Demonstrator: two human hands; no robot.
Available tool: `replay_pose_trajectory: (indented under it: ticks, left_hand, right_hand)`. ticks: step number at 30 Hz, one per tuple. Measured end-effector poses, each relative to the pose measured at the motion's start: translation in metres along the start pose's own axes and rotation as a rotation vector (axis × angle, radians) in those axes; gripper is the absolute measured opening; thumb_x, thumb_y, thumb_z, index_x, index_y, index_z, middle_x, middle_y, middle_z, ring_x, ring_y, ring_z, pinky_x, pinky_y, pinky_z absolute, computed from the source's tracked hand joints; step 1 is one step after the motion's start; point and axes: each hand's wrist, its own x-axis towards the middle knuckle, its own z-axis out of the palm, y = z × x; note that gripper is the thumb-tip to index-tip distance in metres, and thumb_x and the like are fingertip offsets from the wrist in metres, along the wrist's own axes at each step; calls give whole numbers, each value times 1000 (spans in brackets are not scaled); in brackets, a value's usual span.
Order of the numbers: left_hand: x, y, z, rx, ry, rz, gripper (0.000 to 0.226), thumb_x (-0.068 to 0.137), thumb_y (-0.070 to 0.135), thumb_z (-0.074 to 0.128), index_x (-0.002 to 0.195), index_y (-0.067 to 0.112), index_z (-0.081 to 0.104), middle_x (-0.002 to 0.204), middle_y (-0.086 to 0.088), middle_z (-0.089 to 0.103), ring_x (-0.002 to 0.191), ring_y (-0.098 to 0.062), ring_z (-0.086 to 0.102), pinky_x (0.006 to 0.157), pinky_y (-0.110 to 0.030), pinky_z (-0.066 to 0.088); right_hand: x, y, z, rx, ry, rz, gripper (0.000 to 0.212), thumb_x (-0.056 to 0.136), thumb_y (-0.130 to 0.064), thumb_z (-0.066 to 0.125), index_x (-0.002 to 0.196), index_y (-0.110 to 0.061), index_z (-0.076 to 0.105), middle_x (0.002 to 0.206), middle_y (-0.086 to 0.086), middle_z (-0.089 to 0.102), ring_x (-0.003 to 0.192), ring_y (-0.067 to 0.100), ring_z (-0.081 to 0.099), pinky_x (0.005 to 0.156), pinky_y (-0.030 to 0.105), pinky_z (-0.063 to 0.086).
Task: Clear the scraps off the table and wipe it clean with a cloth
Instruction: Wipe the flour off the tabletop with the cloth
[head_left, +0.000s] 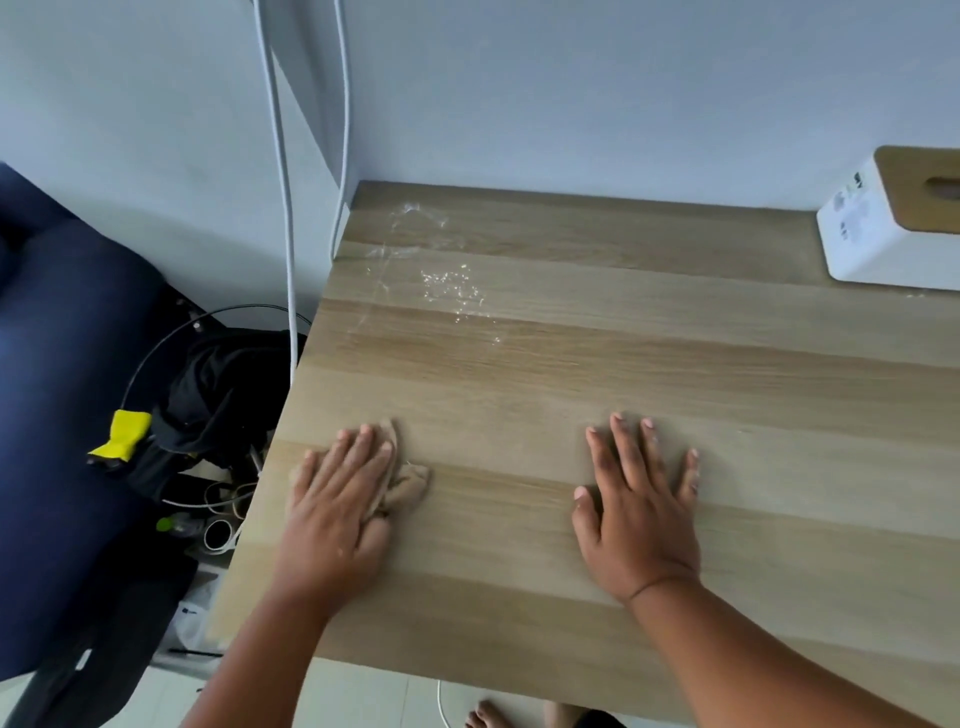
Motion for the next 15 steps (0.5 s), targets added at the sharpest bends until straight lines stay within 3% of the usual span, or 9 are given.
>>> replay_pose_trajectory:
  ticks: [4, 6, 9, 15]
  left_hand:
    - [46, 12, 6, 12, 53, -303, 76, 83, 37, 35, 159, 27, 32, 169, 6, 12, 157, -13, 1, 127, -46, 1]
    - [69, 26, 12, 19, 40, -315, 76, 85, 40, 32, 159, 29, 28, 170, 6, 9, 157, -14, -2, 127, -45, -3]
    - [86, 47, 21, 53, -8, -177, 72, 88, 42, 32, 159, 29, 27, 169, 7, 7, 157, -14, -4, 127, -44, -5]
    - [50, 90, 40, 133, -141, 212, 69, 91, 43, 37, 158, 29, 29, 170, 4, 12, 158, -17, -1, 125, -56, 12]
  right_hand:
    - [0, 1, 3, 6, 17, -5, 70, 92, -47, 41, 158, -27, 33, 171, 0, 16, 159, 28, 5, 121, 70, 9]
    - [0, 1, 4, 10, 30, -7, 70, 91, -47, 42, 158, -26, 35, 171, 0, 17, 159, 28, 6, 120, 70, 9]
    - [-1, 1, 3, 0, 32, -11, 70, 91, -46, 41, 158, -26, 35, 171, 0, 17, 159, 28, 6, 120, 70, 10]
    - [0, 0, -1, 0, -6, -8, 69, 91, -45, 37, 158, -26, 35, 171, 0, 17, 159, 28, 7, 119, 71, 11]
